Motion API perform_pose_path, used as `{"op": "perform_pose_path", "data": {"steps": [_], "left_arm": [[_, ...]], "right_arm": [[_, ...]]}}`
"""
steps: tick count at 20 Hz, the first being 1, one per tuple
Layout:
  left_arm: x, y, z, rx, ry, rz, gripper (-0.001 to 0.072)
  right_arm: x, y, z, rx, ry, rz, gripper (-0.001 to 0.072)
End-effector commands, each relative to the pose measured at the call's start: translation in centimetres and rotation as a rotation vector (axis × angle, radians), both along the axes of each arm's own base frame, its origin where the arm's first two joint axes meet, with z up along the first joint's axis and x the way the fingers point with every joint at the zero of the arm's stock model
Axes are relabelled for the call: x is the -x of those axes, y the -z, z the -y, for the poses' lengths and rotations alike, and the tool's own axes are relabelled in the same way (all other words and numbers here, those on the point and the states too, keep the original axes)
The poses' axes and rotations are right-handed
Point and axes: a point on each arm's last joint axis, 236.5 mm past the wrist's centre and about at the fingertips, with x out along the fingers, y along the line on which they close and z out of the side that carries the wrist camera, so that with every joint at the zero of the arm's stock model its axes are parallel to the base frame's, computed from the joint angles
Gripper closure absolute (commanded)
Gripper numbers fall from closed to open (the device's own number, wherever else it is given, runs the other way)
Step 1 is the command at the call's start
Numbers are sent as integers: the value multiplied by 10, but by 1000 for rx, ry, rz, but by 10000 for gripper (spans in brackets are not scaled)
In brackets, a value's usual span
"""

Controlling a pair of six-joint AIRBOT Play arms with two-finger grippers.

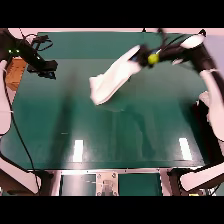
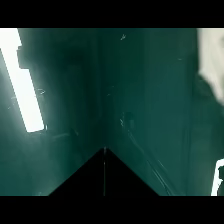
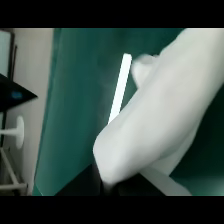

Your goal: Fold the shirts.

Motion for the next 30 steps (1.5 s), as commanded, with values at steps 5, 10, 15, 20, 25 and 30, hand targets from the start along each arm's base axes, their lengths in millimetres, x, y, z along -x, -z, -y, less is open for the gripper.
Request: {"op": "perform_pose_path", "data": {"steps": [5, 10, 15, 20, 25, 30], "left_arm": [[7, 0, 0, 1, -1, -30, 686], [7, 0, 0, 1, -3, -29, 686], [7, 0, 0, 1, -4, -30, 686], [7, 1, 0, 1, -3, -33, 686], [13, 1, 0, 0, 4, -56, 686], [13, 1, 1, 4, 6, -55, 686]], "right_arm": [[-20, -118, 212, -49, 460, 135, 692], [9, -112, 374, 13, 769, 139, 692], [56, -102, 442, 47, 864, 98, 693], [105, -115, 469, 109, 922, 87, 693], [183, -90, 495, 274, 1042, -141, 693], [288, -53, 522, 524, 1249, -547, 693]]}}
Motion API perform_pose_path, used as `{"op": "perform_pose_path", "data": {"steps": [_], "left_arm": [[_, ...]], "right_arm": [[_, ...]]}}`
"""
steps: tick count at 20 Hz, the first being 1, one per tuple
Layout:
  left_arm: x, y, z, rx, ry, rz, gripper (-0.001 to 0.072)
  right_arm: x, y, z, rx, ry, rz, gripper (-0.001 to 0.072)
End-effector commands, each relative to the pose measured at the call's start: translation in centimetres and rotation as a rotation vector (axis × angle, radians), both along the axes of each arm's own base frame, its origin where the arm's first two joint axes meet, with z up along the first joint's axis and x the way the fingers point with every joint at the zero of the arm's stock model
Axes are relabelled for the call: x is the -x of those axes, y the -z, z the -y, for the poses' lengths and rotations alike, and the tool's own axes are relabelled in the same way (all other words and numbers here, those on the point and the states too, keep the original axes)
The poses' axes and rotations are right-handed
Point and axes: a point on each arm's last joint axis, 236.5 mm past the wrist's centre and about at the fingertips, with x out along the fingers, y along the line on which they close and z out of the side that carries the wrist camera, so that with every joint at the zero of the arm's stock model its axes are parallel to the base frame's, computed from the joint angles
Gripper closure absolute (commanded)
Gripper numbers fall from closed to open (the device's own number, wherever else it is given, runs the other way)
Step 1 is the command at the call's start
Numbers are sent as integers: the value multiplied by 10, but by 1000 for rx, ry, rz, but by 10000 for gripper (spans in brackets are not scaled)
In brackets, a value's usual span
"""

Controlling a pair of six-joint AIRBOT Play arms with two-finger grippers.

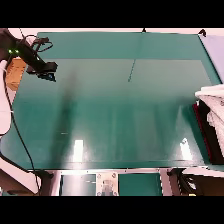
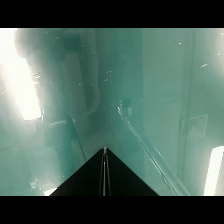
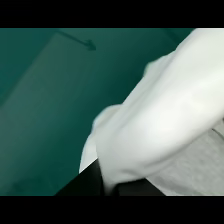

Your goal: Fold the shirts.

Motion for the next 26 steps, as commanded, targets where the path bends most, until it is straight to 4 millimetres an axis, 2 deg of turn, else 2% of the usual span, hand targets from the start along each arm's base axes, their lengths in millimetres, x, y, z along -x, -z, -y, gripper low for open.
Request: {"op": "perform_pose_path", "data": {"steps": [1, 4, 6, 9, 13, 14, 15, 16, 17, 18, 20, 21, 22, 24, 25, 26], "left_arm": [[1, -1, 2, 6, 5, -2, 686], [1, -2, 8, 35, 11, -1, 686], [1, -4, 15, 64, 18, 0, 686], [1, -5, 19, 80, 21, 2, 686], [1, -5, 19, 80, 21, 2, 686], [1, -6, 19, 80, 21, 2, 686], [1, -6, 19, 80, 21, 4, 686], [0, -6, 19, 80, 20, 6, 686], [-1, -6, 19, 80, 19, 11, 686], [-1, -6, 19, 80, 19, 12, 686], [-1, -6, 20, 84, 27, 15, 686], [-1, -7, 21, 92, 28, 15, 687], [-1, -8, 24, 105, 31, 15, 687], [2, -17, 34, 137, 43, 26, 687], [5, -24, 39, 137, 55, 38, 688], [11, -29, 44, 134, 69, 45, 687]], "right_arm": [[86, 20, 18, 34, 228, -316, 693], [116, 27, 19, 41, 306, -421, 693], [134, 49, 13, 5, 328, -506, 692], [159, 102, -6, -118, 325, -658, 692], [188, 176, -43, -309, 291, -842, 691], [194, 191, -52, -345, 283, -875, 627], [199, 203, -58, -370, 273, -901, 386], [200, 209, -61, -387, 266, -913, 196], [199, 211, -60, -392, 270, -915, 181], [193, 208, -59, -390, 290, -904, 182], [164, 196, -52, -346, 273, -825, 199], [137, 186, -50, -312, 235, -746, 418], [105, 174, -51, -268, 168, -656, 605], [30, 146, -68, -172, 9, -464, 620], [-7, 132, -86, -126, -80, -370, 660], [-37, 122, -108, -83, -159, -291, 668]]}}
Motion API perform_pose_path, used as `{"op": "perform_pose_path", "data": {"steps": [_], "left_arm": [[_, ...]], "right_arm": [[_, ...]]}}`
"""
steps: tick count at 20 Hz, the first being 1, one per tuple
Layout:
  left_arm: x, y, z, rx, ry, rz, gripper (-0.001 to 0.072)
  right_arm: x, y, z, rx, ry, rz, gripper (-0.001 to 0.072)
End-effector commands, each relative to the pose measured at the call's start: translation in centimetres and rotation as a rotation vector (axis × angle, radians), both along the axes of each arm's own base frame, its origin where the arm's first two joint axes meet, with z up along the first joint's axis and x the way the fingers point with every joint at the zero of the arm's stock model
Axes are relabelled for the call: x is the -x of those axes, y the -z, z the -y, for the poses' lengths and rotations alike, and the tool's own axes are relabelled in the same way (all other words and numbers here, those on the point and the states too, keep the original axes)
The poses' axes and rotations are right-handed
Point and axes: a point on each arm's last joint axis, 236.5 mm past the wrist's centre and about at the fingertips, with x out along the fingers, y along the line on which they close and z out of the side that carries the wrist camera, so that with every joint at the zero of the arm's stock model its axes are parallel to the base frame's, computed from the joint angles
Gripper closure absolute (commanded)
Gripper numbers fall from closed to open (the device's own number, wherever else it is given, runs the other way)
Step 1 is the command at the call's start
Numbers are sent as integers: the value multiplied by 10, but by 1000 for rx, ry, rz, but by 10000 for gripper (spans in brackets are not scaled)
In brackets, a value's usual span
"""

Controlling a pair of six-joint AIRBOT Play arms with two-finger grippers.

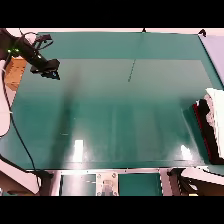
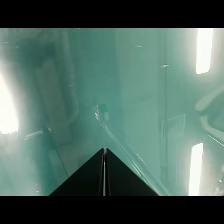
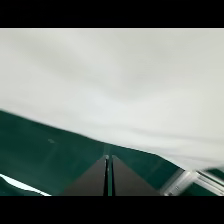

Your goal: Fold the shirts.

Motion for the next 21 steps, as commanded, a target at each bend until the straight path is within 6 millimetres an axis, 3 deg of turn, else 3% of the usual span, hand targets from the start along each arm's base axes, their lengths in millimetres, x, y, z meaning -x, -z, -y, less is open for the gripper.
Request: {"op": "perform_pose_path", "data": {"steps": [1, 3, 4, 7, 10, 12, 15, 21], "left_arm": [[17, -16, 18, 13, 37, 20, 687], [41, -17, 30, 14, 55, 13, 688], [56, -14, 34, 16, 57, 6, 687], [116, 10, 40, 20, 39, -22, 687], [167, 34, 35, 17, 7, -49, 687], [182, 38, 33, 16, 9, -61, 686], [183, 38, 33, 14, 9, -60, 686], [184, 38, 34, 18, 9, -64, 686]], "right_arm": [[-113, -42, -69, 66, -284, 327, 690], [-132, -40, -131, 83, -477, 374, 692], [-131, -30, -162, 76, -550, 374, 692], [-85, 22, -250, 9, -749, 328, 692], [-39, 59, -307, -57, -852, 328, 692], [-34, 59, -330, -74, -896, 378, 692], [-23, 59, -348, -94, -967, 363, 692], [-22, 59, -351, -96, -978, 363, 691]]}}
